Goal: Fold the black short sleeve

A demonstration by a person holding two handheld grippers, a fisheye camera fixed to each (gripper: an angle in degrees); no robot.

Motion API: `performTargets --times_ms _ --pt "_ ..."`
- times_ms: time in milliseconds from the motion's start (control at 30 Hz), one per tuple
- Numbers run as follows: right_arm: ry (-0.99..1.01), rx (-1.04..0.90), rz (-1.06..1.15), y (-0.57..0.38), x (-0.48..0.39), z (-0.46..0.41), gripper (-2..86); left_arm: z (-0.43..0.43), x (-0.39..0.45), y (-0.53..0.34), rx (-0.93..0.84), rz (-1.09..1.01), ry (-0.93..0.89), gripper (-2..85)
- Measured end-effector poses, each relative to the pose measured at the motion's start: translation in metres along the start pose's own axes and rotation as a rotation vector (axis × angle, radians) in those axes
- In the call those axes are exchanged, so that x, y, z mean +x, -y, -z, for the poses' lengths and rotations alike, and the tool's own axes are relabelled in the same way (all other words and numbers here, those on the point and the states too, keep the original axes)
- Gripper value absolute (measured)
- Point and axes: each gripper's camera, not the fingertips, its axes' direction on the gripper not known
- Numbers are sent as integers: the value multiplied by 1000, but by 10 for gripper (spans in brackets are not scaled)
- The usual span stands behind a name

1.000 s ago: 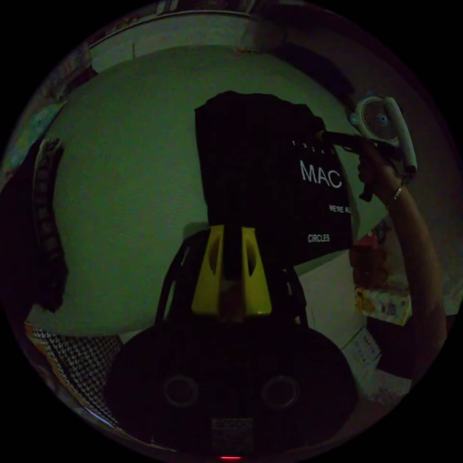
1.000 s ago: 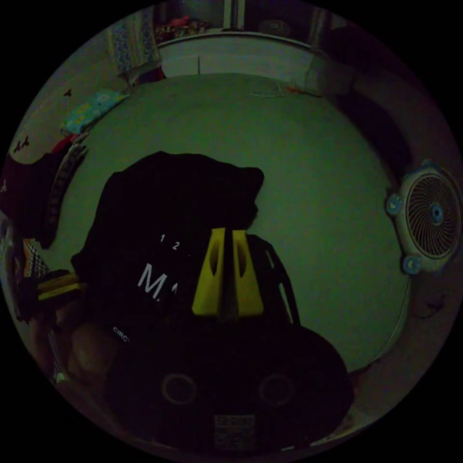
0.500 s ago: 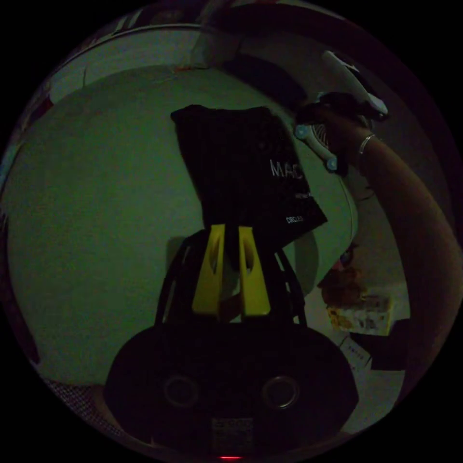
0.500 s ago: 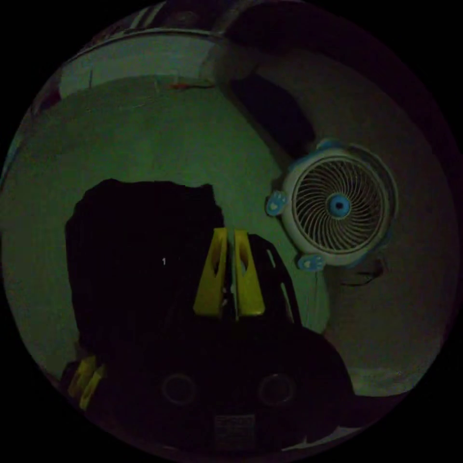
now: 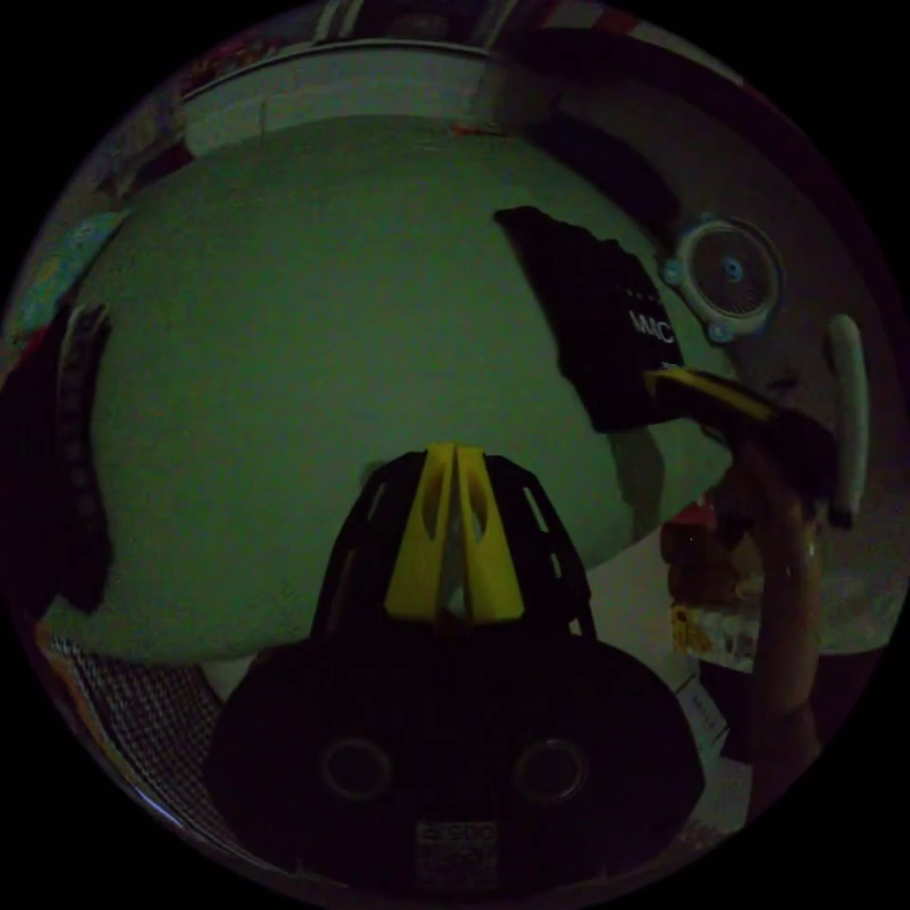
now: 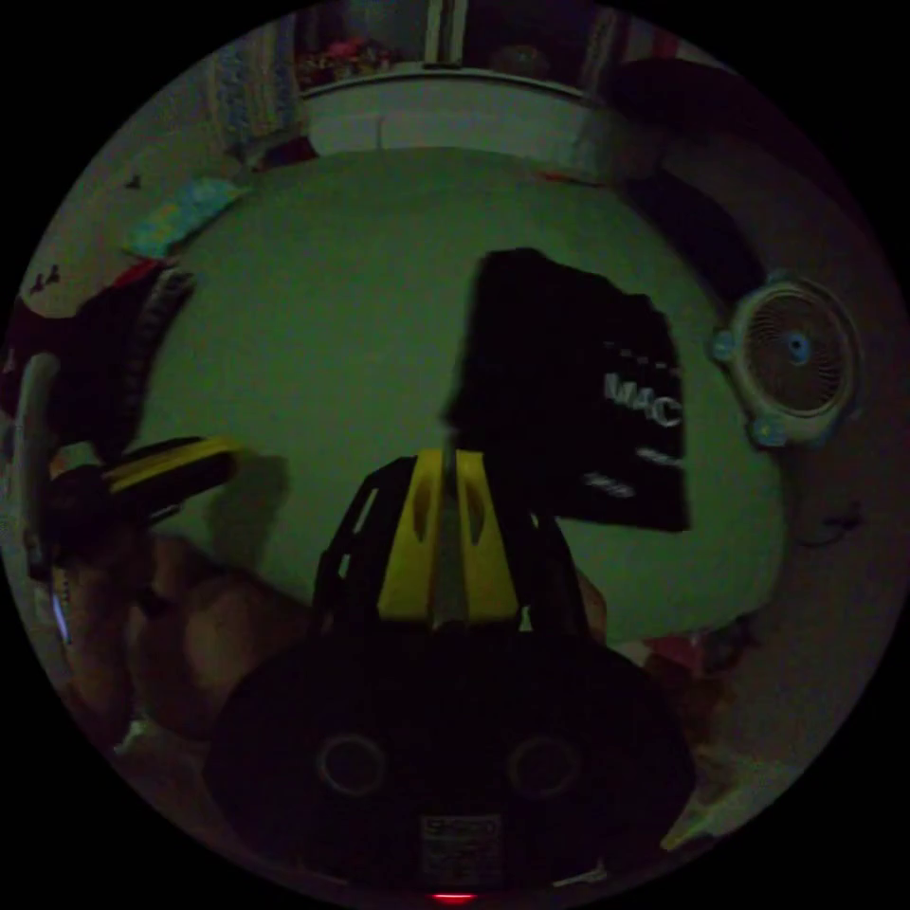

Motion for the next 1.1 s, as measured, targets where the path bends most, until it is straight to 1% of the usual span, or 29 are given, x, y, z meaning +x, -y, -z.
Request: performTargets --times_ms 100,233,367,433,500,567,667,867,1033,1100 --pt "73 34 -1 -28 -62 11 0 31 -19 -34 -24 88 35 3" --pt "188 -36 -49 -62 -136 23 -1 78 -46 -93 -26 216 43 4" --pt "289 58 -19 -115 -200 44 -5 120 -68 -148 -8 312 57 6" --pt "304 40 -36 -133 -220 44 -3 148 -81 -184 31 350 72 8" --pt "269 12 -38 -146 -240 41 -2 166 -88 -208 49 381 91 11" --pt "154 -44 -56 -159 -265 37 -2 181 -95 -229 62 404 60 18" --pt "20 -24 -23 -177 -299 45 -5 202 -94 -256 71 407 124 49" --pt "22 22 -1 -216 -345 61 -6 229 -74 -288 64 380 150 55" --pt "4 35 -10 -245 -365 64 -13 246 -45 -308 87 318 183 29" --pt "38 21 -20 -253 -369 62 -13 250 -35 -314 89 305 207 27"
